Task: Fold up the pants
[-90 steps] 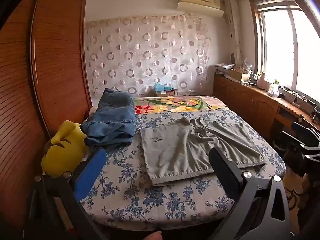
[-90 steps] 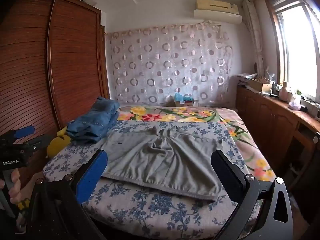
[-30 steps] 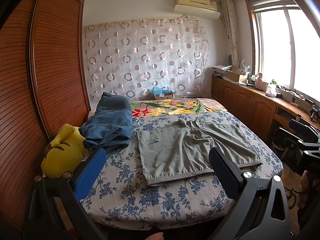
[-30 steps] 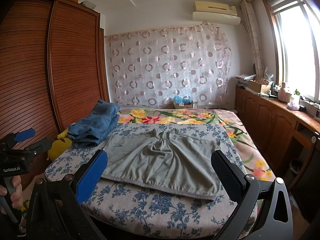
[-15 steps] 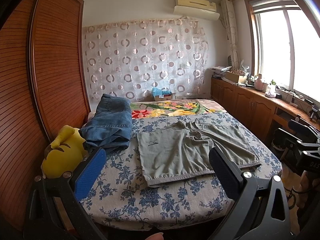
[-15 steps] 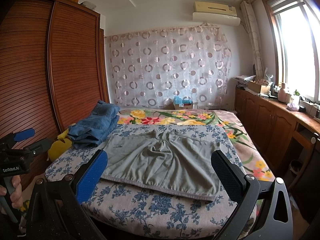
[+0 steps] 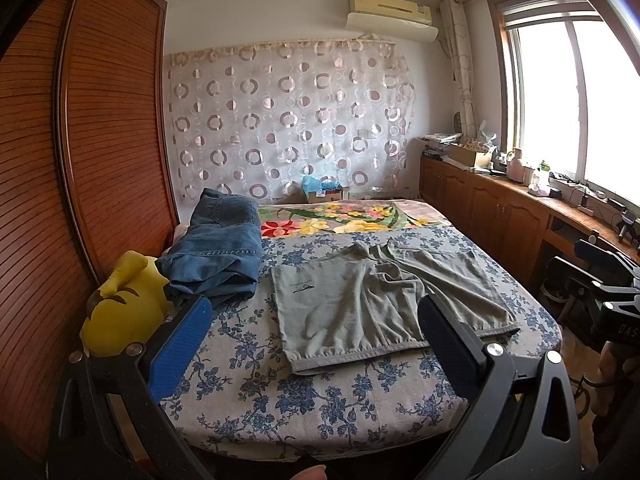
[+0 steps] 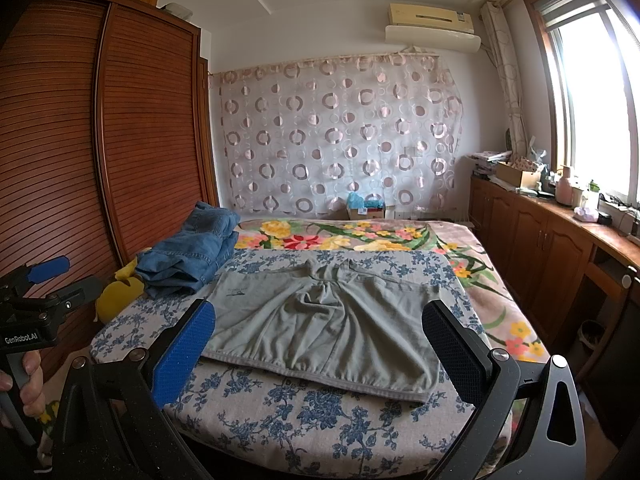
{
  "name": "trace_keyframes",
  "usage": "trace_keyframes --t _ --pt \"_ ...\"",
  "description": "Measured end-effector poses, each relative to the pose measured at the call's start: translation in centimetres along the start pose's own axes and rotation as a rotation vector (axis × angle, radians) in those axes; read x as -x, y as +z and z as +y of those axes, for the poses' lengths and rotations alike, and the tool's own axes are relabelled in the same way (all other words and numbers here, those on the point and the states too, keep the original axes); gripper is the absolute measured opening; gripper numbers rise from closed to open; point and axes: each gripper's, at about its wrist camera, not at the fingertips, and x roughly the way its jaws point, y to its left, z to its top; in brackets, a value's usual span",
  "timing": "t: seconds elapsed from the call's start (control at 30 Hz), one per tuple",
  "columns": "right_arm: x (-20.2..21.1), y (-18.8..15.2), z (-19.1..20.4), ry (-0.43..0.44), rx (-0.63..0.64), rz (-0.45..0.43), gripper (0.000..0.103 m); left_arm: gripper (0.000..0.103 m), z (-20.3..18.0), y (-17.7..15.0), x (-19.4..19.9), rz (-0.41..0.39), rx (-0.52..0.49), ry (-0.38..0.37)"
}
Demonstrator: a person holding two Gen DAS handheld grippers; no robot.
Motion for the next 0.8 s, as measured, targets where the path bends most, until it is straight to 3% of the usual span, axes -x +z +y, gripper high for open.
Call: trace_keyframes --t 0.27,0.8 --pt "-0.2 0.0 0.0 0.002 0.003 0.007 0.103 0.103 -2.0 1.3 1.2 0.013 0.001 -0.016" --pt "-2.5 -1.4 -1.7 0.004 0.028 0.082 0.100 0.103 -0.2 -2.0 -4.3 0.140 0.012 -0.039"
